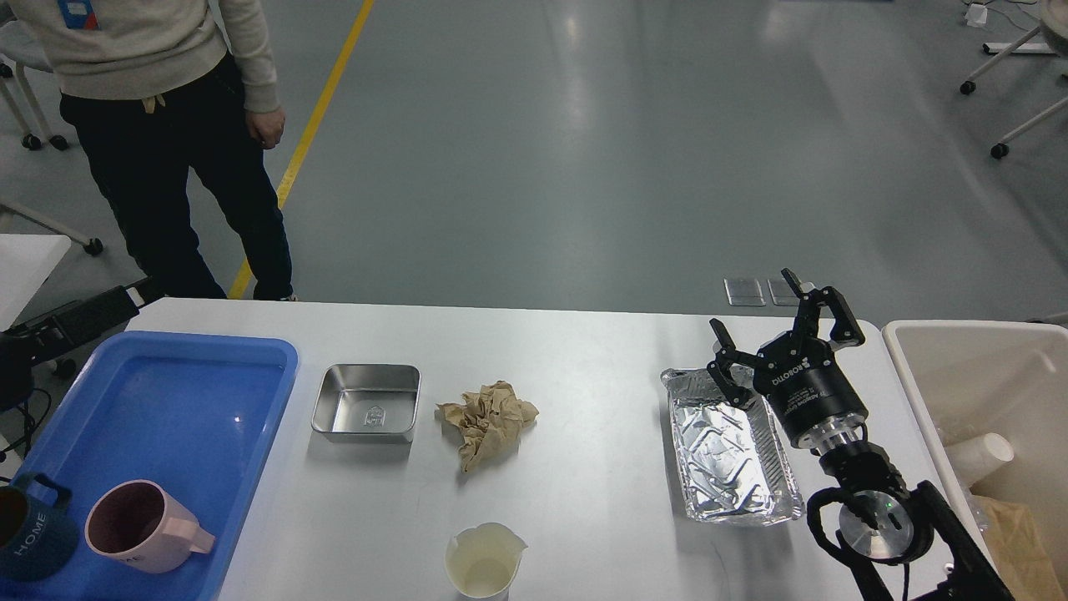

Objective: Tidy desktop
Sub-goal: 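Raise the left gripper away from the mug, then reach the left gripper to the edge of the steel tray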

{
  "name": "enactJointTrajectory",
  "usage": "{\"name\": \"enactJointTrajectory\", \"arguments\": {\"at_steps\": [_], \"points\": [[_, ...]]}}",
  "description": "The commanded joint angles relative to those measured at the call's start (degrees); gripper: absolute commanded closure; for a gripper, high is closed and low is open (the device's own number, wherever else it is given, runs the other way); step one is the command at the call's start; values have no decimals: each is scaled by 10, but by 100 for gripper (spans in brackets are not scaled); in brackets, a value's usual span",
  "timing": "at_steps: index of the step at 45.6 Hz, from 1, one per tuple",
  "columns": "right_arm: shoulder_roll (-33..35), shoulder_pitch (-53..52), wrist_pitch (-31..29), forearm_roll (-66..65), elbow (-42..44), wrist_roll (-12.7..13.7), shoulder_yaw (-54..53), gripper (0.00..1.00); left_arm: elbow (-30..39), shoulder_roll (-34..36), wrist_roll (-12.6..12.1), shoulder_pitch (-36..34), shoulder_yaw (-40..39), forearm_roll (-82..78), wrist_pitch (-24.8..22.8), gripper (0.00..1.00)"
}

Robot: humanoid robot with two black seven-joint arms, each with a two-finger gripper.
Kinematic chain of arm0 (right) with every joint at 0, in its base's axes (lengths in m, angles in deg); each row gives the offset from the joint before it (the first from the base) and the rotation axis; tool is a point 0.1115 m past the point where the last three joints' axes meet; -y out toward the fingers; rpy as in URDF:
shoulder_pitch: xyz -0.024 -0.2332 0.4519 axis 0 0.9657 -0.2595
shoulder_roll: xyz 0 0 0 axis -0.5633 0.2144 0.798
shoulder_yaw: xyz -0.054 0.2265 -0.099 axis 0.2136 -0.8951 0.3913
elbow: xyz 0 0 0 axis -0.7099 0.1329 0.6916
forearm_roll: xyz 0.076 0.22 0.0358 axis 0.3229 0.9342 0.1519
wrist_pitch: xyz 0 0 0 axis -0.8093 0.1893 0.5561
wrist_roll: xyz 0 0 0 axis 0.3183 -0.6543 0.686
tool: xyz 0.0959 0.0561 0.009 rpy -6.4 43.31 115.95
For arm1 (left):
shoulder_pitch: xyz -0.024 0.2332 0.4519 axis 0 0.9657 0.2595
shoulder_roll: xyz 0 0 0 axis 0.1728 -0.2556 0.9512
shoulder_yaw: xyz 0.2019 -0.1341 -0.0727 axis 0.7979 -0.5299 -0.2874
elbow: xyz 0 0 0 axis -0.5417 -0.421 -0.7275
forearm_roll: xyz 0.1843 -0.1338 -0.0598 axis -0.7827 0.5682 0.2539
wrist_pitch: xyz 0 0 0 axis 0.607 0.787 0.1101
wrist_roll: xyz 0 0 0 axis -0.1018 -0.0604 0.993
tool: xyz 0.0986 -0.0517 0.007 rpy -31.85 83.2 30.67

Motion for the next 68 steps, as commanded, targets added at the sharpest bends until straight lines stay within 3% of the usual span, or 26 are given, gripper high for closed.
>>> {"name": "enactJointTrajectory", "arguments": {"at_steps": [1,48,61,68], "points": [[0,0,0,0,0,0,1,0,0,0,0,0,3,0,2,4],[-6,2,0,-7,0,0,2,0,-1,-9,-7,26,22,0,2,4],[-14,2,0,-8,0,0,3,0,-8,-49,-34,17,54,-7,0,4],[-16,3,1,-8,-1,0,12,0,-46,-82,-42,-40,122,-11,-13,4]]}}
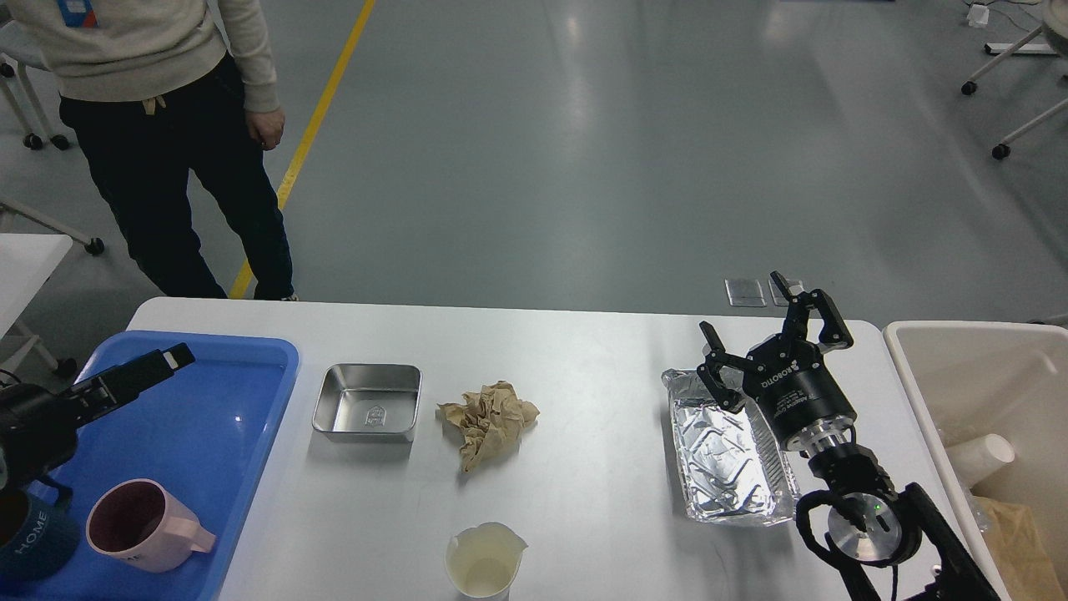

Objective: Tidy desktop
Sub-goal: 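Reach the left gripper to the edge of the steel tray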

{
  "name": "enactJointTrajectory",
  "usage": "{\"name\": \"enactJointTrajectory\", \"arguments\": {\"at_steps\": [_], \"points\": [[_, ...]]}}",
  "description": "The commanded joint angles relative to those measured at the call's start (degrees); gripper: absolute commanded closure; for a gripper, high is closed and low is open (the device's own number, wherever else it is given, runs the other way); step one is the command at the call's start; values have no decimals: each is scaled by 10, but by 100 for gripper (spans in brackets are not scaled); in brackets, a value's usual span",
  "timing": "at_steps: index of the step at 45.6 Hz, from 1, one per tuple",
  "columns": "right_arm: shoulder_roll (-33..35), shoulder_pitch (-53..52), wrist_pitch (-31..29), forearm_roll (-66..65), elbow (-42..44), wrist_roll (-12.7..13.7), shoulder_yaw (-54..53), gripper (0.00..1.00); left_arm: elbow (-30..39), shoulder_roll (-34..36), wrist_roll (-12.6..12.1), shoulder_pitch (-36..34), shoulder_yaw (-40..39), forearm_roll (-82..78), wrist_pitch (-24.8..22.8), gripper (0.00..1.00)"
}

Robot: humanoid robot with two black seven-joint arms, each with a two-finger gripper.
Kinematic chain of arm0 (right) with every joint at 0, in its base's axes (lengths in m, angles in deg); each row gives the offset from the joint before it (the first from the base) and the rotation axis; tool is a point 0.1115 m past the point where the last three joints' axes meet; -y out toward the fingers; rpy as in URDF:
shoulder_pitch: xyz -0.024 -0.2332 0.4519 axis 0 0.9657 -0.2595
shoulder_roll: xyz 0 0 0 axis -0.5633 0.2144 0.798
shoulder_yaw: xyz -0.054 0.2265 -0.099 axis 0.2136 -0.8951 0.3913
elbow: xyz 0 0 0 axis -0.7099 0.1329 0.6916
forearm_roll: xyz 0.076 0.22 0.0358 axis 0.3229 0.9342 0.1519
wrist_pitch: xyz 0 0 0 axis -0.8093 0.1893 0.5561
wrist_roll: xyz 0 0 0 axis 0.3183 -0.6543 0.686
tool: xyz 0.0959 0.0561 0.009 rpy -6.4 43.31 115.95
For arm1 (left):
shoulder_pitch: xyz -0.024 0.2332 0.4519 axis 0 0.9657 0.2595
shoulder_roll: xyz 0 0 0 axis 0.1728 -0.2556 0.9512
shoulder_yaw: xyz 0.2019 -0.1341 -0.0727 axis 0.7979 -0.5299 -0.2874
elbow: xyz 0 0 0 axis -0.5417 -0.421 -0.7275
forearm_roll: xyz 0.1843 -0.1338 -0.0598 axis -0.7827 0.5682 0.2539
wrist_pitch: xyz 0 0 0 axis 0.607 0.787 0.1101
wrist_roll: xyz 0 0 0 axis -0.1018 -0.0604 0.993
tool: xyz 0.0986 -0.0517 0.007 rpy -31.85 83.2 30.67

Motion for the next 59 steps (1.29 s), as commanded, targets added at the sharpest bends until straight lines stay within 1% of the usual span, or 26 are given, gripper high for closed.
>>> {"name": "enactJointTrajectory", "arguments": {"at_steps": [1,6,12,18,30,41,53,59], "points": [[-2,1,-1,0,-1,0,6,0,-37,-28,-6,-59,73,-2,-12,4],[-4,1,0,-13,-1,0,7,0,-96,-58,-7,-152,164,-1,-13,4],[-8,2,0,-15,-1,0,8,0,-155,-98,-7,-236,248,0,-14,4],[-8,1,0,-15,0,0,8,0,-190,-117,-6,-281,302,0,-20,4],[-3,2,1,-16,-1,0,7,0,-266,-188,-1,-343,373,-1,-39,4],[-1,2,1,-15,-1,-1,6,0,-311,-237,-1,-350,386,-2,-39,4],[-2,5,1,-15,-2,-1,6,0,-327,-251,0,-347,386,-11,-38,4],[-1,7,1,-15,-2,-1,5,0,-349,-255,3,-341,386,-37,-37,6]]}}
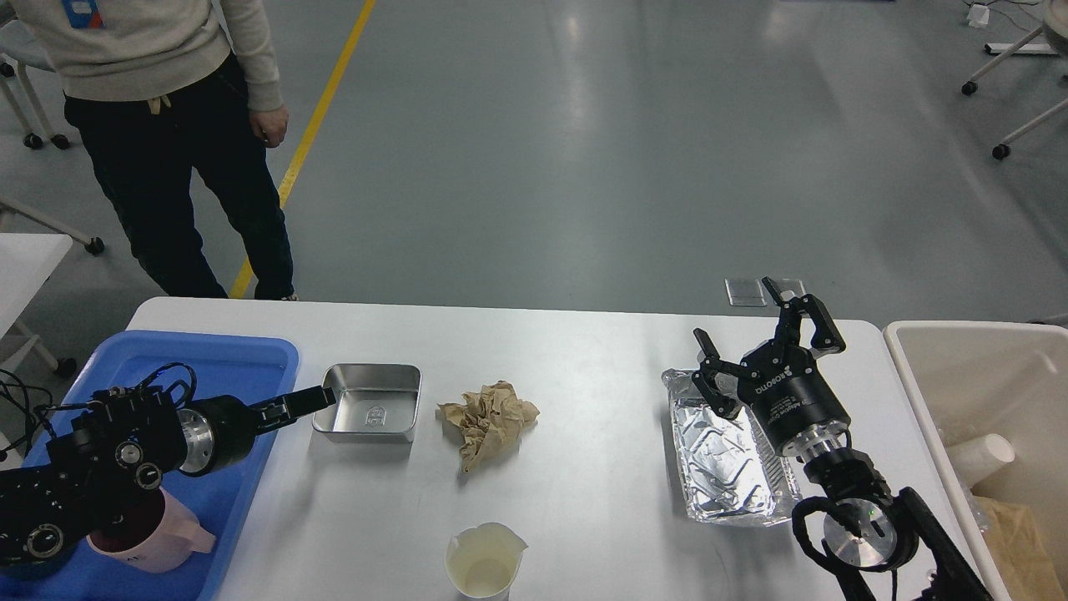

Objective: Tidy desktop
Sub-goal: 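Reach the left gripper to the edge of the steel tray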

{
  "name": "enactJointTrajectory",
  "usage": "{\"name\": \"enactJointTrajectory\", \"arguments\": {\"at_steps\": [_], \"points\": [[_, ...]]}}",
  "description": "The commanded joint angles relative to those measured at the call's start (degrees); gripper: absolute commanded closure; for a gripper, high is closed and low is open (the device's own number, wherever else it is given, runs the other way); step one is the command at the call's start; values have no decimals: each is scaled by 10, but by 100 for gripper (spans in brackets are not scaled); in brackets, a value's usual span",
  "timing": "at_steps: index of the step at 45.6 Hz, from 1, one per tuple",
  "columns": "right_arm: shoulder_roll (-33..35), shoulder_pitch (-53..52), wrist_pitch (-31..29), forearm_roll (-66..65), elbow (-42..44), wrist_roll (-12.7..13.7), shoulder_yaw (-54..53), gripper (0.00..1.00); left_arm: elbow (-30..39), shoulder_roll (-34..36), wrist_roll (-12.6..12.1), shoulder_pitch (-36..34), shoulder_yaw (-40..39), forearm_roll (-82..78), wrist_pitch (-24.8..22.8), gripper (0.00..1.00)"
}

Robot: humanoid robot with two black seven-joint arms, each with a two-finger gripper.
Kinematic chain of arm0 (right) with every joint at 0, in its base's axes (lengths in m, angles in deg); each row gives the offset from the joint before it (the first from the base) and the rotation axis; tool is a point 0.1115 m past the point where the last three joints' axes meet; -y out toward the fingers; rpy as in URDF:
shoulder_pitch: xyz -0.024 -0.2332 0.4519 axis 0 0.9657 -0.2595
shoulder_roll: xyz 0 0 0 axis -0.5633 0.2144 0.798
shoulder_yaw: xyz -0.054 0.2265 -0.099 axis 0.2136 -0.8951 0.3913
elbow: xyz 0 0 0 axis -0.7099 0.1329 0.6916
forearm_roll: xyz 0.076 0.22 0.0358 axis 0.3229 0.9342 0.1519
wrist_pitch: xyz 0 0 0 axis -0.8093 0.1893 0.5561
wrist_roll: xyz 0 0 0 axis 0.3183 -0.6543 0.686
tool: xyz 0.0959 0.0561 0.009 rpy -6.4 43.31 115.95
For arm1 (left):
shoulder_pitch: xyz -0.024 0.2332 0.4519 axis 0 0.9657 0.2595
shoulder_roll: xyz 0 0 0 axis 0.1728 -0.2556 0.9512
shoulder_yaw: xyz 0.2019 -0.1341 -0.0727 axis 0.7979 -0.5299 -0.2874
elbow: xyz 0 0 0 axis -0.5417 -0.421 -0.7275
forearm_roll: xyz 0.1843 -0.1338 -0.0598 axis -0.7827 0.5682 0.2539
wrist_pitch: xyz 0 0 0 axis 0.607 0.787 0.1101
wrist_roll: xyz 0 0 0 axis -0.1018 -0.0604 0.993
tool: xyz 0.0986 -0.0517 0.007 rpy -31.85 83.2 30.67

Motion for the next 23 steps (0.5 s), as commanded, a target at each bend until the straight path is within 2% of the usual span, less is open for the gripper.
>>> {"name": "enactJointTrajectory", "arguments": {"at_steps": [1,20,23], "points": [[1,2,0,0,0,0,-1,0,-19,-4,2,3,0,-19,2,6],[0,4,-2,0,0,0,-2,0,-27,-36,6,3,0,-72,30,15],[0,4,-2,0,0,0,-1,0,-45,-42,5,4,1,-75,32,16]]}}
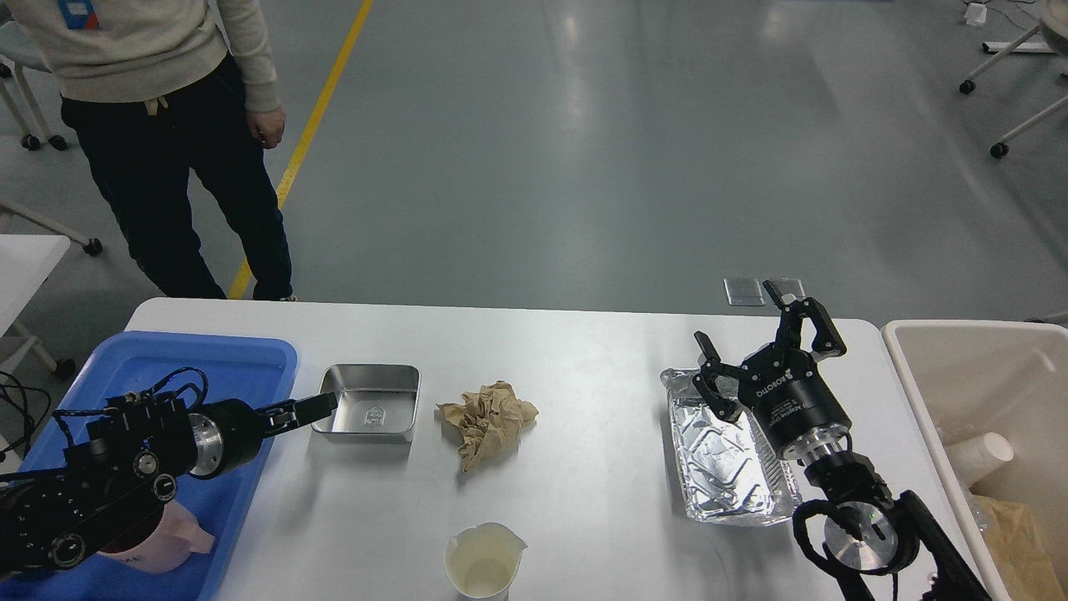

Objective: Tidy desktop
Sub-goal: 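Reach the left gripper to the edge of the steel tray, then grasp the steel tray rim with the left gripper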

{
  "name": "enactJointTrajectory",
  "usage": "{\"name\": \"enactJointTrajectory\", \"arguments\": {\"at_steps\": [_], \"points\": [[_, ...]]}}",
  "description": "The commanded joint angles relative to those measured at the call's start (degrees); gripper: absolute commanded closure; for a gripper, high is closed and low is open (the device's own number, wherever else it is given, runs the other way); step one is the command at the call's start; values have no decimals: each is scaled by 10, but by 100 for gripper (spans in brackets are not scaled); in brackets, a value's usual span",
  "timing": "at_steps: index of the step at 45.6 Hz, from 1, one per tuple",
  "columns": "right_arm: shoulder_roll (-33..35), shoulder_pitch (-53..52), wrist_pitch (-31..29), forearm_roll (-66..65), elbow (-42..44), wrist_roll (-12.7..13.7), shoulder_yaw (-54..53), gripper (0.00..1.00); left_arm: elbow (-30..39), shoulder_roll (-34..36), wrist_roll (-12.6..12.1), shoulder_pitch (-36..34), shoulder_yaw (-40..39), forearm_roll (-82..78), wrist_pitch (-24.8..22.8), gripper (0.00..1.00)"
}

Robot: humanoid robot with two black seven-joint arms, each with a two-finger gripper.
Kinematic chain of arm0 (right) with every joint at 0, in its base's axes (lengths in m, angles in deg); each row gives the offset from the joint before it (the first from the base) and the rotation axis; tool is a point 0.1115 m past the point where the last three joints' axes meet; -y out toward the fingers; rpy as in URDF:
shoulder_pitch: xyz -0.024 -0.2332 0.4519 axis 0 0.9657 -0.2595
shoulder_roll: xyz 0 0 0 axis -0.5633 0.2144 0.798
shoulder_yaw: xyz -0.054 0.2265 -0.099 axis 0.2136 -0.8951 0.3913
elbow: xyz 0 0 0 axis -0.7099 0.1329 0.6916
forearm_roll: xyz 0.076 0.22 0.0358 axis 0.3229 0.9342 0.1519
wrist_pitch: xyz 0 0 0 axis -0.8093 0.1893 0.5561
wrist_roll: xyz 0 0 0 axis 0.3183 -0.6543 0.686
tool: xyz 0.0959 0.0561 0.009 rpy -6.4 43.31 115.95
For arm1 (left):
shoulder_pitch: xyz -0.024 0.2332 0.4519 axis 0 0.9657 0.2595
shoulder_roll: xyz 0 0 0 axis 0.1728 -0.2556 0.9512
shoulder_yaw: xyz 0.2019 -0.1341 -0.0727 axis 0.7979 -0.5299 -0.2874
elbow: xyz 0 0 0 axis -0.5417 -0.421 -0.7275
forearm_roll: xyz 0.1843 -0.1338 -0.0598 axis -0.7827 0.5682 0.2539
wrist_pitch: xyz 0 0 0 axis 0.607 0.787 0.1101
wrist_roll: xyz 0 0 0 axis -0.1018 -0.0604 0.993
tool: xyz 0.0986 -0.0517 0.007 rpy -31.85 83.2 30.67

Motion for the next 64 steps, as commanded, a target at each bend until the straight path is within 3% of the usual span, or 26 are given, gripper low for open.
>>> {"name": "enactJointTrajectory", "arguments": {"at_steps": [1,7,30,38,43,47,57,64], "points": [[0,0,0,0,0,0,1,0,-29,-14,-3,2,2,-5,6,16],[1,1,0,0,0,0,1,0,-94,-45,-3,-4,9,-3,10,18],[1,4,0,-1,0,-1,0,0,-122,-80,-4,-5,10,-3,14,31],[2,4,0,-1,0,-1,-1,0,-128,-88,-2,-4,14,-4,15,42],[1,4,0,-1,0,-3,-1,0,-148,-101,8,-6,14,-2,15,67],[1,4,0,-1,0,-4,-2,0,-153,-115,24,-8,14,1,15,77],[0,2,0,-1,1,-4,-1,0,-157,-118,34,-12,13,4,13,89],[-1,-1,0,-1,2,-4,-1,0,-157,-115,37,-25,12,6,9,90]]}}
